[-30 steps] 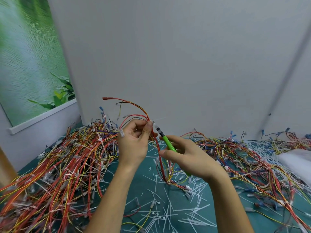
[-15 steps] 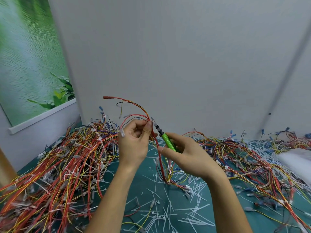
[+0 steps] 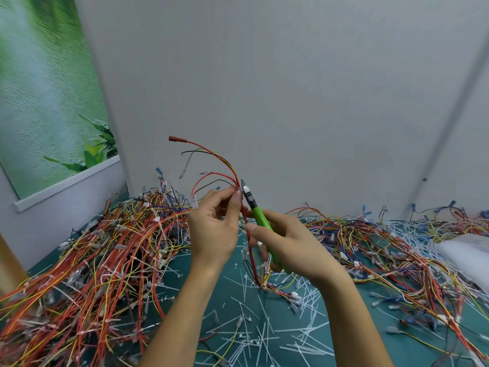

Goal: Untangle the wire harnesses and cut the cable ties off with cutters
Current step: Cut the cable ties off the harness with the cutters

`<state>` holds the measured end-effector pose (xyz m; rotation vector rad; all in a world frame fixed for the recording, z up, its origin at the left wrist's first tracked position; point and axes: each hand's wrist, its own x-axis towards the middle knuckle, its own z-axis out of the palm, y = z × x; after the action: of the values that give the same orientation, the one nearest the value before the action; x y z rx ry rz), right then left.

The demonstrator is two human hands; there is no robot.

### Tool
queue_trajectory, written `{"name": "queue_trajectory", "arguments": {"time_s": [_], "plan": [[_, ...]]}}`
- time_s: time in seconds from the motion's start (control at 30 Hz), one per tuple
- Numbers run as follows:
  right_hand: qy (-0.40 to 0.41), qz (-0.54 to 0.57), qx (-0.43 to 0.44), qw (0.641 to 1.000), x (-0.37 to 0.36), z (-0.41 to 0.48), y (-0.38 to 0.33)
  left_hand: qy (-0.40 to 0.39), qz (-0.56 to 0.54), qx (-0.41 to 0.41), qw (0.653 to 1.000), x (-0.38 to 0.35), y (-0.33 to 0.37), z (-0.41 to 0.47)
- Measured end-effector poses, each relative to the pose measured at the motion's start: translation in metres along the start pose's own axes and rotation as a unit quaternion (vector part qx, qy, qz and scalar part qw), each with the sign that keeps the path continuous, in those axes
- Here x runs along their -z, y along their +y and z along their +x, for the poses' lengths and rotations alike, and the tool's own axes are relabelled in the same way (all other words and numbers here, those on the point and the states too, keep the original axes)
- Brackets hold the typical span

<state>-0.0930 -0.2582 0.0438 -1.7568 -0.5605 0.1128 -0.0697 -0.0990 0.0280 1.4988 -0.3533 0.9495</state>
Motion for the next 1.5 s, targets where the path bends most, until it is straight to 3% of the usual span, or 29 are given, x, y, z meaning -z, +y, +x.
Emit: {"name": "queue_trajectory", "arguments": {"time_s": [0.17,0.8,1.17,1.5], "plan": [[0.014,-0.012,0.007,1.0,-0.0013,0.0007,0.0025,0.002,0.067,-0.015,0.998,-0.0019,0.001,-0.0035],[0.035,0.022,-0.001,0.999,-0.0038,0.0047,0.0071,-0.031,-0.01,0.06,0.998,-0.0035,0.0048,-0.0028],[0.008,0.04,-0.002,0.999,-0.0068,0.0042,0.0033,-0.035,0.021,0.037,0.998,-0.004,0.0097,-0.003],[0.026,0.012,-0.01,1.0,-0.0091,0.0059,0.0066,-0.037,0.026,0.075,0.996,-0.007,0.0094,-0.0044]]}}
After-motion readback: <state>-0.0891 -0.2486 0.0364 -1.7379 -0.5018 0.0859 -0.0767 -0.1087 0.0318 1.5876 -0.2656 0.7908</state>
